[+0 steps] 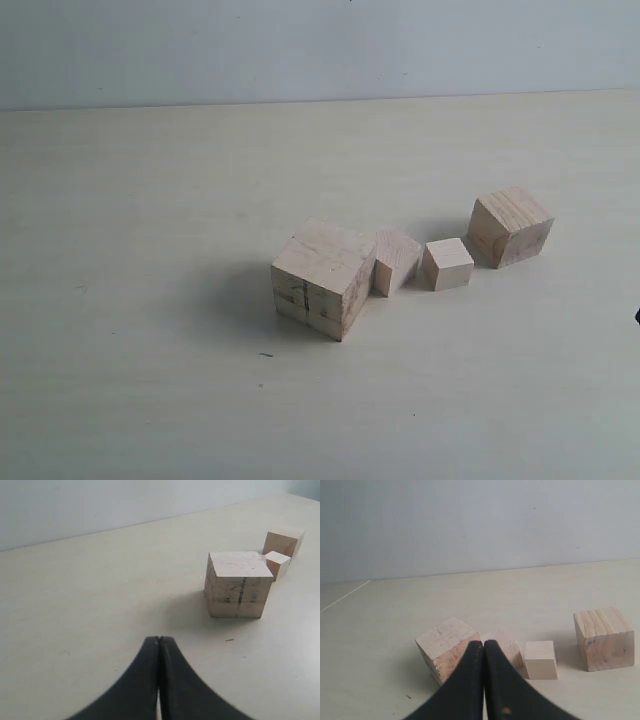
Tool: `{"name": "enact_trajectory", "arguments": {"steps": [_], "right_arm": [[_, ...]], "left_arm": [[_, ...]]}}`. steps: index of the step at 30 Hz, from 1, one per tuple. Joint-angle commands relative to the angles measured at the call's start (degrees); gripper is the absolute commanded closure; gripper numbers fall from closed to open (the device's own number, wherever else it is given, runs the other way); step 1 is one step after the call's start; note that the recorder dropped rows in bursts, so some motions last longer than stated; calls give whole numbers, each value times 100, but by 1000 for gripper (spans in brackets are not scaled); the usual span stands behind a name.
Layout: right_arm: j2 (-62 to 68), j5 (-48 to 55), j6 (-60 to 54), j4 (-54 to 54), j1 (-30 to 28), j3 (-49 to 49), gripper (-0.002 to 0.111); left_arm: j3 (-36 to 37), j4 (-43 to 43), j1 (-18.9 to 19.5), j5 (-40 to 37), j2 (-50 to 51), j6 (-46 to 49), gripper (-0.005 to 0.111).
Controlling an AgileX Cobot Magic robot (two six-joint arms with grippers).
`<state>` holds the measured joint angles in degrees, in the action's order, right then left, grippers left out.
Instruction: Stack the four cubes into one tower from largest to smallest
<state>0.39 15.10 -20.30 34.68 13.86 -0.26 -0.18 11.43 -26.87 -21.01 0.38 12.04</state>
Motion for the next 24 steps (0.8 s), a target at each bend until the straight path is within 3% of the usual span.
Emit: {"name": "enact_trajectory", "arguments": {"steps": [1,12,19,24], "right_arm": [[-39,-25,-61,-25,-50,26,108],[-39,-220,-37,84,-50,26,108],[-39,-1028,1198,2868,-50,26,108],[-39,-1369,1210,3938,-50,26,108]], "left_arm": [[18,-15,32,35,-38,2,107],[18,-15,32,35,-38,2,107],[18,-15,32,35,-38,2,107],[18,-15,32,35,-38,2,107]]}}
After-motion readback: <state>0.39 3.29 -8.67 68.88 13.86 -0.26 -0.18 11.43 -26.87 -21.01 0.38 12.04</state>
